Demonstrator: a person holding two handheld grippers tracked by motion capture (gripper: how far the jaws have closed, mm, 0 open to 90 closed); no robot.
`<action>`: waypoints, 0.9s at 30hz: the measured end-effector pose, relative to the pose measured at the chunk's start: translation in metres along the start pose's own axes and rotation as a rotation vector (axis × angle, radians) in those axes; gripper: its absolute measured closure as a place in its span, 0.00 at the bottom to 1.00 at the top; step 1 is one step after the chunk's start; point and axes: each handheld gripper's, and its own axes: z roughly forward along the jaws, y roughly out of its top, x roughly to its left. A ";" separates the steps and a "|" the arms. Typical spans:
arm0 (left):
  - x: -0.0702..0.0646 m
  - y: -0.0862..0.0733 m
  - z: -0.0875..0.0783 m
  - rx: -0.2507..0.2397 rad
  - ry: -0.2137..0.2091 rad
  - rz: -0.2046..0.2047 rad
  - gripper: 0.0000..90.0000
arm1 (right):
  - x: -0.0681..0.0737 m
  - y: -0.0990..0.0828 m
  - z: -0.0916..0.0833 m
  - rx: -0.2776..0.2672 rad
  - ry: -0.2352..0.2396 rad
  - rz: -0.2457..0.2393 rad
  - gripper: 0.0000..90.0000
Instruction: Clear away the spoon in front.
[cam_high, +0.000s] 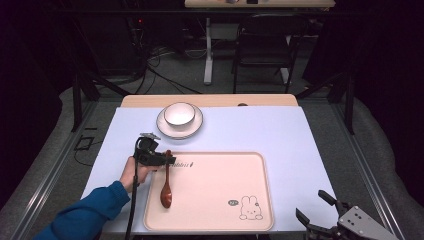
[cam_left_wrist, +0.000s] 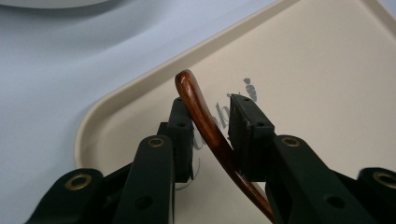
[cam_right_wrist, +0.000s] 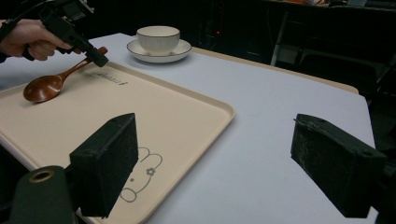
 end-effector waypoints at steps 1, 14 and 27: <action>0.000 0.000 0.001 0.004 0.008 0.003 0.78 | 0.000 0.000 0.000 -0.001 0.000 0.000 0.16; 0.000 -0.003 0.008 0.032 0.064 0.031 0.74 | 0.000 0.000 0.000 0.000 0.001 -0.002 0.16; -0.002 -0.002 0.008 0.038 0.120 0.073 0.46 | 0.000 0.000 0.000 -0.001 0.000 -0.002 0.16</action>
